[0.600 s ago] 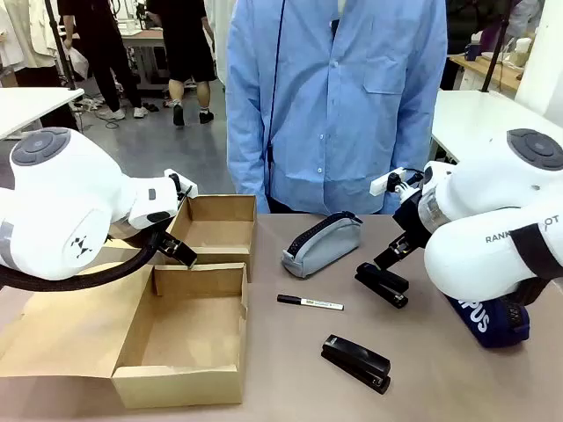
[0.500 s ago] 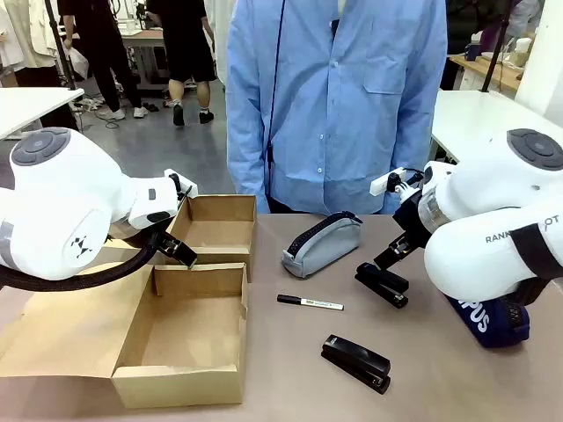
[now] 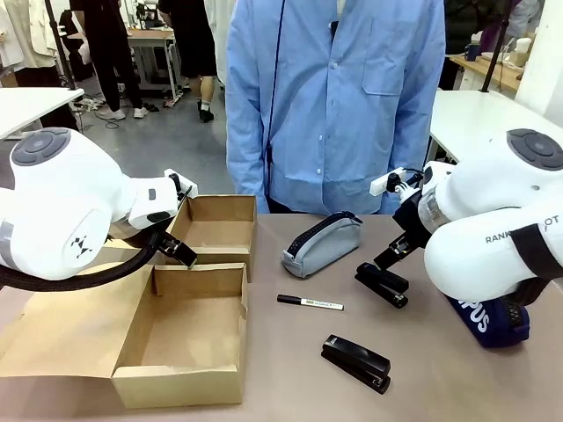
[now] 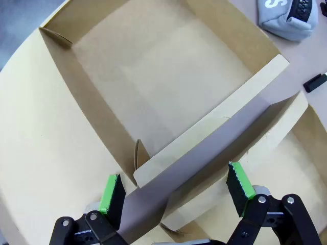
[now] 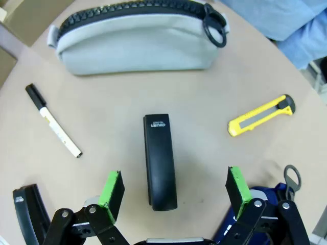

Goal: Place items inside the box.
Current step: Pick up a Pencil pouch or Stapler and place it inside the Mailer Box closest to the robot.

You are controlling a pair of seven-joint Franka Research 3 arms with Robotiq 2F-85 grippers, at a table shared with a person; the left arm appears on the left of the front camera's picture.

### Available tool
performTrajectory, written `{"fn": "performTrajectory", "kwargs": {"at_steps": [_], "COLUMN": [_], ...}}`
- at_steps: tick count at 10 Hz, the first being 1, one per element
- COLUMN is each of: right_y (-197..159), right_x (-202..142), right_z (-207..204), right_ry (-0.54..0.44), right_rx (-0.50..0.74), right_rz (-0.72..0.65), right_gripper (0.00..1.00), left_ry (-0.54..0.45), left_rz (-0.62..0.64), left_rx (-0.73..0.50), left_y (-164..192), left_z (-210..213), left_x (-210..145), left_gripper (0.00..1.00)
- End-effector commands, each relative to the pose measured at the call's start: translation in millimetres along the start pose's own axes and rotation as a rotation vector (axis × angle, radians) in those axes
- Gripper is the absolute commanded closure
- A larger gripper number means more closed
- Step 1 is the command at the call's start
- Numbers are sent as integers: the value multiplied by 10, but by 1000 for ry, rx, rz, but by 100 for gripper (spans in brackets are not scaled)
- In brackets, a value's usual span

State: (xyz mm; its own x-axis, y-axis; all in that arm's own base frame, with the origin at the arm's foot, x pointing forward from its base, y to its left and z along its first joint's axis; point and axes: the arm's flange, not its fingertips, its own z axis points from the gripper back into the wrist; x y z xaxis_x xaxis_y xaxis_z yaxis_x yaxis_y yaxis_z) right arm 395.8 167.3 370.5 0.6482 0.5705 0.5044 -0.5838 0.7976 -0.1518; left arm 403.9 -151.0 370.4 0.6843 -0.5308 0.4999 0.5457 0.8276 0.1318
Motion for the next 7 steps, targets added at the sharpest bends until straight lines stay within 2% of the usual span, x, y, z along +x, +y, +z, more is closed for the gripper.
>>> {"fn": "performTrajectory", "kwargs": {"at_steps": [1, 7], "right_y": [-1, -1], "right_x": [0, 0], "right_z": [0, 0], "right_ry": [0, 0], "right_rx": [0, 0], "right_rz": [-1, -1], "right_gripper": [0, 0], "left_ry": [0, 0], "left_rz": [0, 0], "left_rx": [0, 0], "left_y": [-1, -1], "left_z": [0, 0], "left_x": [0, 0], "left_gripper": [0, 0]}}
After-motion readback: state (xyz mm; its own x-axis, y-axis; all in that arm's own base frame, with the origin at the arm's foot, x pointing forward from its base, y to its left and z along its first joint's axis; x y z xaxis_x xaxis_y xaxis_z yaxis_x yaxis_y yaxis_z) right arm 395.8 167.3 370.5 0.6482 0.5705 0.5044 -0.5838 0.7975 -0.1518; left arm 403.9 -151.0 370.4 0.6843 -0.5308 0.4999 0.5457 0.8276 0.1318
